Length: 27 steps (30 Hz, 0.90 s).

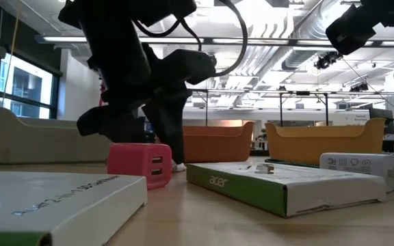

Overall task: Pick and place items into bin
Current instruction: Put the left white charger cable into the gray bin

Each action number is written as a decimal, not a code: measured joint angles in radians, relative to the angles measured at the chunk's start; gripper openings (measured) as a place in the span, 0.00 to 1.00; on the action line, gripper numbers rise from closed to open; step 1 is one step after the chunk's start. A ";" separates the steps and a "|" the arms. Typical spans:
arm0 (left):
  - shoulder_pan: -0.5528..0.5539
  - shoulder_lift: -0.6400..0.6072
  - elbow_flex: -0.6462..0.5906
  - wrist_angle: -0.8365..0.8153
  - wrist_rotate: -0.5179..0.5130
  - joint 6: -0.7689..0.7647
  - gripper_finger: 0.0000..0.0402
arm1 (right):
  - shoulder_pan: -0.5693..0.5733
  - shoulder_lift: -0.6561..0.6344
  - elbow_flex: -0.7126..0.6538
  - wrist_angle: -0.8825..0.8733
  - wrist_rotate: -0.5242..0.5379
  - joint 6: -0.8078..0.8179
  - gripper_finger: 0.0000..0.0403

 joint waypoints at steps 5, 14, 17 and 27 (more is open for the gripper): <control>-0.001 0.008 0.002 -0.003 -0.003 0.000 0.52 | 0.000 0.000 0.000 0.000 0.010 0.018 0.35; 0.000 0.013 0.002 -0.023 0.035 -0.002 0.50 | 0.000 0.000 0.000 0.001 0.012 0.023 0.35; 0.001 0.014 0.002 -0.030 0.052 -0.003 0.46 | 0.000 0.000 0.000 0.000 0.013 0.022 0.35; 0.002 0.016 0.015 -0.083 0.079 0.043 0.31 | 0.000 0.000 0.000 0.001 0.013 0.018 0.35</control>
